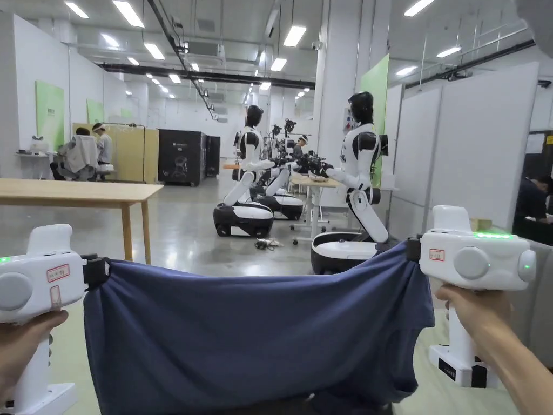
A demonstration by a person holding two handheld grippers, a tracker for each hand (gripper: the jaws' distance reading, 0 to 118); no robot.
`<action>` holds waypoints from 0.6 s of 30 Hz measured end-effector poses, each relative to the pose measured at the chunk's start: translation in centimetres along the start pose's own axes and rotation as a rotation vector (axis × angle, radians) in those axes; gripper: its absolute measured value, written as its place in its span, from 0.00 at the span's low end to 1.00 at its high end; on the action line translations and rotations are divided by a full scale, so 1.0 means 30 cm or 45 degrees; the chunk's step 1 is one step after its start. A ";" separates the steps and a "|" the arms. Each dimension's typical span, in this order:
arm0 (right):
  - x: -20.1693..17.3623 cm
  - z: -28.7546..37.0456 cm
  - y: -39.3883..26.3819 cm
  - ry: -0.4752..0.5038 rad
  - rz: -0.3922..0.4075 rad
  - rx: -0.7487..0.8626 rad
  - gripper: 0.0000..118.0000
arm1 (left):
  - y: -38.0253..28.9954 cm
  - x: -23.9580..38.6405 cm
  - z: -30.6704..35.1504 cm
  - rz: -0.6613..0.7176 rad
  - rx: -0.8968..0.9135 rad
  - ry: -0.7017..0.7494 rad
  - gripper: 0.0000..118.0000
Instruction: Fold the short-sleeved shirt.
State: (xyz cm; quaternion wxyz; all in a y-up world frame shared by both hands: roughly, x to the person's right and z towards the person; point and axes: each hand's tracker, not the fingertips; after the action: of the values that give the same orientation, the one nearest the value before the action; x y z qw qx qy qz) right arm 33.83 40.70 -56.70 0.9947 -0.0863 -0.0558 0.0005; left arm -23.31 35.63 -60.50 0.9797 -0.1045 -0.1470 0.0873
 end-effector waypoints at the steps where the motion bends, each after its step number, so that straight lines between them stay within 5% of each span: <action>1: 0.006 0.038 -0.028 0.014 0.008 -0.013 0.02 | -0.032 -0.006 0.043 -0.002 -0.010 -0.001 0.01; 5: 0.005 0.210 -0.167 0.063 0.096 -0.042 0.02 | -0.162 -0.023 0.203 -0.026 -0.082 -0.023 0.01; 18: 0.035 0.736 -0.712 0.188 0.136 -0.418 0.02 | -0.697 -0.052 0.682 0.062 -0.312 -0.049 0.01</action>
State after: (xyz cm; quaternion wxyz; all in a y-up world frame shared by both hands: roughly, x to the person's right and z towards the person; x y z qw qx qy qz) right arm 32.22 23.46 -31.30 0.9672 -0.2502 0.0228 0.0379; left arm -28.10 18.84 -36.99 0.9542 -0.2253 -0.1726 0.0946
